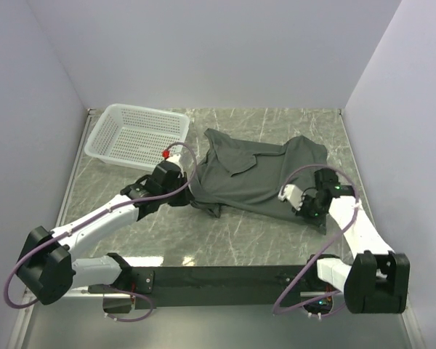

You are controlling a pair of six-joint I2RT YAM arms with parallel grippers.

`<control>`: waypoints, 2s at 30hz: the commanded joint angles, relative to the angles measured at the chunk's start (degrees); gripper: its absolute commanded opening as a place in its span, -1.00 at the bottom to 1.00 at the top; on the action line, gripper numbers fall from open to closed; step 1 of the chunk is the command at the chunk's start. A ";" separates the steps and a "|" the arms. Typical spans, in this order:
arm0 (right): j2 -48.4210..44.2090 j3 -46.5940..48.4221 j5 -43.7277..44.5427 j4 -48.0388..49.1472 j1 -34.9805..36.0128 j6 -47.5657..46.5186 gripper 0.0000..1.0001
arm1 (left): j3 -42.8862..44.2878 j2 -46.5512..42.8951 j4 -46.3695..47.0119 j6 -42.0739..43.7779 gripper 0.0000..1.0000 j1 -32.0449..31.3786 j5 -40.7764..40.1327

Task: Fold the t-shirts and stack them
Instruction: Flatten the tshirt out

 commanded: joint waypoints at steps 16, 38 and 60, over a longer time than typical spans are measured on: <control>-4.38 -0.11 -5.51 -5.62 -6.87 -5.18 -0.94 | 3.30 -0.14 -9.43 5.19 -0.81 2.31 13.30; 16.53 14.55 -10.00 7.36 -4.67 15.44 -0.75 | 3.65 9.89 2.17 3.34 -0.99 6.27 11.46; 8.02 8.85 -3.41 -0.18 -5.81 11.33 0.01 | 1.54 10.51 5.60 3.34 -0.99 8.03 12.68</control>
